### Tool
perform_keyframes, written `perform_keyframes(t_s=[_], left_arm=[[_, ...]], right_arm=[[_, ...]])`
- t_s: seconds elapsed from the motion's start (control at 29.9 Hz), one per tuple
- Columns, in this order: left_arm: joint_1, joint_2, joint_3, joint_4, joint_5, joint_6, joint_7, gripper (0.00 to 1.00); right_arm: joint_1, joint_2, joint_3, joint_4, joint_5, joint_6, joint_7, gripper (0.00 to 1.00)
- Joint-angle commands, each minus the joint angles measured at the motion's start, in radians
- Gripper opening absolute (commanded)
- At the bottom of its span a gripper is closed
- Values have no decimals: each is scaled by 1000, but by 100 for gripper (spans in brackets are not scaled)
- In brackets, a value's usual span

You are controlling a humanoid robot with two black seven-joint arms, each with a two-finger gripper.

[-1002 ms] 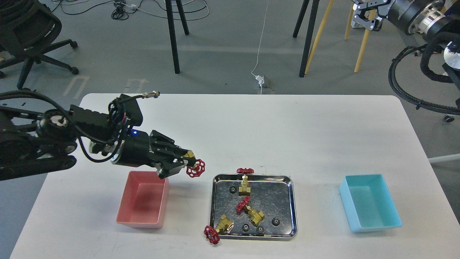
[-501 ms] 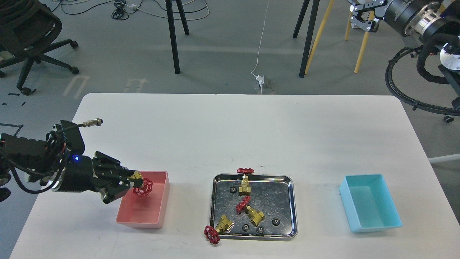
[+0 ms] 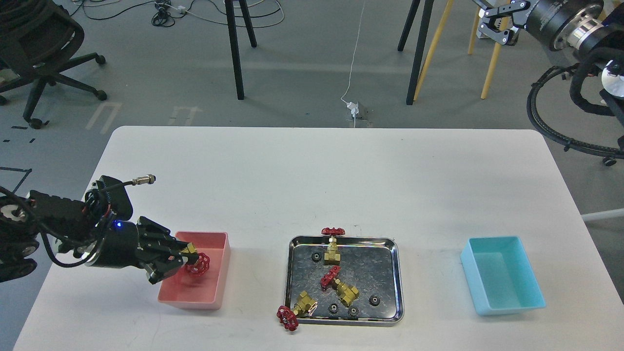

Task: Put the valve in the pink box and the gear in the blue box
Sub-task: 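Carry the valve to the pink box and lower it in, then open the left gripper and lift it away from the pink box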

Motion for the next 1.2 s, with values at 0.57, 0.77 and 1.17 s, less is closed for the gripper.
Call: perform_keyframes(t_s=[0.57,0.77,1.17], left_arm=[[52,-71,-5,78,-1,1,0,15],[64,-71,-32,76,-1,1,0,22],[66,-65,-51,61,-9,1,0,43]], right_arm=[[-16,-2,0,2,0,1,1,100],[-16,-2,0,3,0,1,1,100],[-16,-6,0,5,0,1,1,100]])
